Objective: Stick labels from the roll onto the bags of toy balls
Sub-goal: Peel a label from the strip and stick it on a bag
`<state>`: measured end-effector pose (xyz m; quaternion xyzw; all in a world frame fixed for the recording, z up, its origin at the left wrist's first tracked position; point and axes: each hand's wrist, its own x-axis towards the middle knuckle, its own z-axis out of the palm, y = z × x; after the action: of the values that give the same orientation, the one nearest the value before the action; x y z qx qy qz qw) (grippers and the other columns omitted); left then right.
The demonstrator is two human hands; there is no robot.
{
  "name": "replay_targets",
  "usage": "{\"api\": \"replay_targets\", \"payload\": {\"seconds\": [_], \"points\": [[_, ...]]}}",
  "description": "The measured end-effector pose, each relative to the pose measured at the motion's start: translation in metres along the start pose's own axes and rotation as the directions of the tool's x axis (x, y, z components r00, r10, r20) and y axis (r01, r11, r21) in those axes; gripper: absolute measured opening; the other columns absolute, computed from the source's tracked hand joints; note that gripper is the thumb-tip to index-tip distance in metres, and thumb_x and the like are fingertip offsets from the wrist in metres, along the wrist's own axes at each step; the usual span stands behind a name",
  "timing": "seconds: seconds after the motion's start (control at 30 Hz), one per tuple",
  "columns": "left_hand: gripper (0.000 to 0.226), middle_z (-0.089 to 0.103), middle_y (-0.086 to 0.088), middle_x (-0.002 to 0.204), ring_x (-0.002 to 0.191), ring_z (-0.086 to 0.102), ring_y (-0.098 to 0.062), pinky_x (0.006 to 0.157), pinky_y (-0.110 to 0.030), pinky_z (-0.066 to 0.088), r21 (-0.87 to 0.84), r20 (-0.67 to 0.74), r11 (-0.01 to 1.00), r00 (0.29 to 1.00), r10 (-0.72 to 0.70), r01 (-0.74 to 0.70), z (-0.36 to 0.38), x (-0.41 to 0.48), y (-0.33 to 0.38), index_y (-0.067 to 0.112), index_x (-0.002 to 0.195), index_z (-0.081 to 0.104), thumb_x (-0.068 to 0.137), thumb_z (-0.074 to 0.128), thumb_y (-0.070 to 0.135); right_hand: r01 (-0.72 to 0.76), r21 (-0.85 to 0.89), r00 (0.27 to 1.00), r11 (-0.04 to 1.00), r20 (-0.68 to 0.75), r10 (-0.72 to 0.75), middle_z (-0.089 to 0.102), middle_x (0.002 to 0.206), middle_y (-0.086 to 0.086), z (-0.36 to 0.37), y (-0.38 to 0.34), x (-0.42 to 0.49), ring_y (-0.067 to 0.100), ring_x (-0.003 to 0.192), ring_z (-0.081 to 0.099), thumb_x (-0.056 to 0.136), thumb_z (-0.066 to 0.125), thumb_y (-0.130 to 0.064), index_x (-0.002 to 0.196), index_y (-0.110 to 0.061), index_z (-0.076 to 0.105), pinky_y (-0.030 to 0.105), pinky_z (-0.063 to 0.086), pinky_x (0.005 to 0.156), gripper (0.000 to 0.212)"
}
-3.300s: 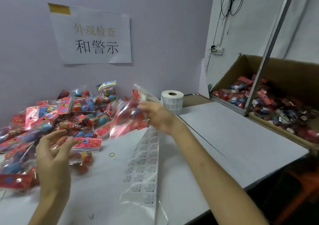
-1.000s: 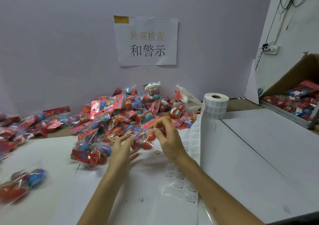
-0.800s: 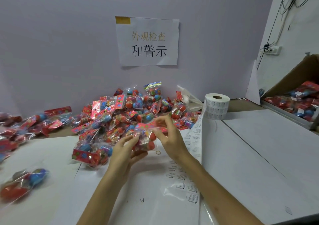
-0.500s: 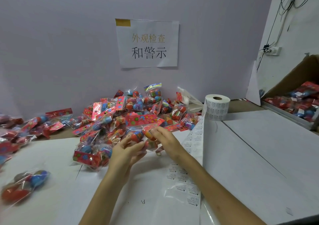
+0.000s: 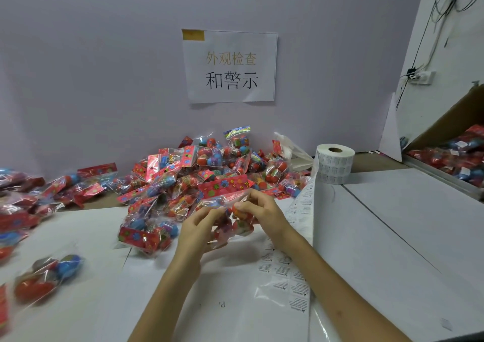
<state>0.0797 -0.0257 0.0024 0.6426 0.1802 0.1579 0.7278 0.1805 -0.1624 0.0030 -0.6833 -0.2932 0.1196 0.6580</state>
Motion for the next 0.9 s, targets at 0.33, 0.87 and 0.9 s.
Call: {"api": "replay_targets", "payload": {"seconds": [0.33, 0.87, 0.9], "points": [[0.011, 0.072, -0.012, 0.09, 0.086, 0.072, -0.034, 0.065, -0.038, 0.063, 0.007, -0.048, 1.0, 0.999, -0.008, 0.009, -0.001, 0.006, -0.002, 0.012, 0.094, 0.077, 0.095, 0.067, 0.015, -0.035, 0.068, 0.998, 0.997, 0.046, 0.032, 0.069, 0.075, 0.003, -0.004, 0.003, 0.003, 0.015, 0.071, 0.065, 0.073, 0.075, -0.022, 0.085, -0.008, 0.071, 0.036, 0.054, 0.075, 0.019], [0.02, 0.068, -0.007, 0.062, 0.056, 0.067, -0.022, 0.047, -0.029, 0.055, 0.027, 0.005, 0.998, 0.998, 0.062, -0.062, 0.003, -0.003, 0.0, 0.007, 0.082, 0.069, 0.09, 0.077, 0.024, -0.027, 0.068, 0.996, 0.997, 0.082, 0.021, 0.065, 0.069, 0.0, -0.001, -0.002, -0.001, 0.016, 0.067, 0.061, 0.081, 0.074, -0.023, 0.077, -0.012, 0.068, 0.032, 0.051, 0.067, 0.013], [0.02, 0.068, -0.008, 0.064, 0.056, 0.067, -0.021, 0.047, -0.03, 0.055, 0.022, -0.01, 0.997, 0.997, 0.079, -0.079, 0.002, -0.003, 0.0, 0.008, 0.08, 0.069, 0.089, 0.077, 0.023, -0.04, 0.059, 0.994, 0.997, 0.109, 0.034, 0.065, 0.075, 0.001, -0.001, -0.002, -0.003, 0.018, 0.073, 0.062, 0.088, 0.071, -0.025, 0.086, -0.012, 0.069, 0.035, 0.052, 0.07, 0.014]]}}
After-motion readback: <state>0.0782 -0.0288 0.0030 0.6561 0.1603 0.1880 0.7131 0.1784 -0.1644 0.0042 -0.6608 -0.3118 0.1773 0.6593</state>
